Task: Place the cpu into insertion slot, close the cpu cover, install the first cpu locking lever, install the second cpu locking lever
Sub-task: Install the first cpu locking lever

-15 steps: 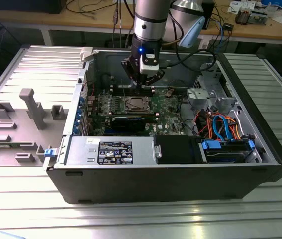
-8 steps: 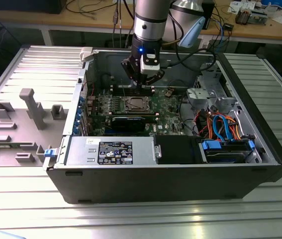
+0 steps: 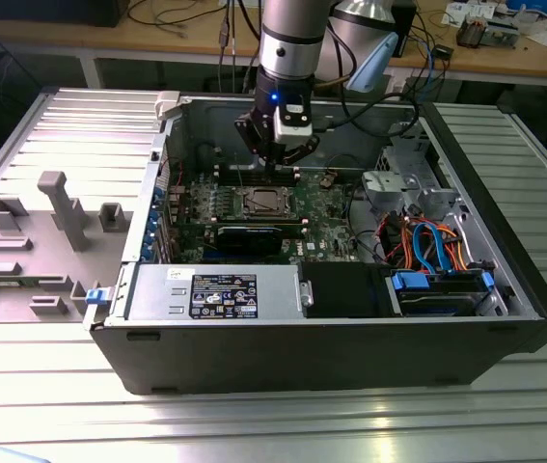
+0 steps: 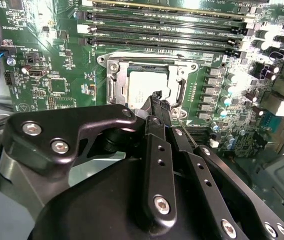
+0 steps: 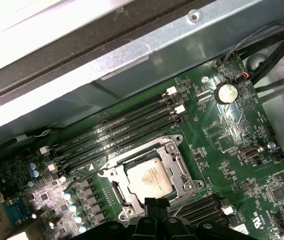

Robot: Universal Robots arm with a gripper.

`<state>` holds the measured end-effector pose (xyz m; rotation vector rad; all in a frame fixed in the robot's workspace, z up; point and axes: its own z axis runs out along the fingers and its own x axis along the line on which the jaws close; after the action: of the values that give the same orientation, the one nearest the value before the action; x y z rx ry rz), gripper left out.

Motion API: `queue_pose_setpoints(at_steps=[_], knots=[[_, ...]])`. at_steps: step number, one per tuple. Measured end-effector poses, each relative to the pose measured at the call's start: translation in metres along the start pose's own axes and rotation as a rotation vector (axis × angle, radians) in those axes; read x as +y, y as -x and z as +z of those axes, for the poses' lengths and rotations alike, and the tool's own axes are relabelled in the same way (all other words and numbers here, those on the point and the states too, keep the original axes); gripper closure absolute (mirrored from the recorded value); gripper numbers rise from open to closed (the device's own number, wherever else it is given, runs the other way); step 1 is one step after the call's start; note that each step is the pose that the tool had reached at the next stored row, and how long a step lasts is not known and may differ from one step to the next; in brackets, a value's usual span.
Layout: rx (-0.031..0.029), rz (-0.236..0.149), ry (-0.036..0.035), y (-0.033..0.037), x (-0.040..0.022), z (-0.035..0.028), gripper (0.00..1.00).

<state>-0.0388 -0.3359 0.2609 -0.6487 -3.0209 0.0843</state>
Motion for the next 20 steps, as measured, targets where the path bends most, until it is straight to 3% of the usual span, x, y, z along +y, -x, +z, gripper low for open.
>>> queue_pose_setpoints(at_steps=[20], knots=[[-0.0056, -0.062, -0.0059, 0.0000, 0.0000, 0.0003, 0.89]])
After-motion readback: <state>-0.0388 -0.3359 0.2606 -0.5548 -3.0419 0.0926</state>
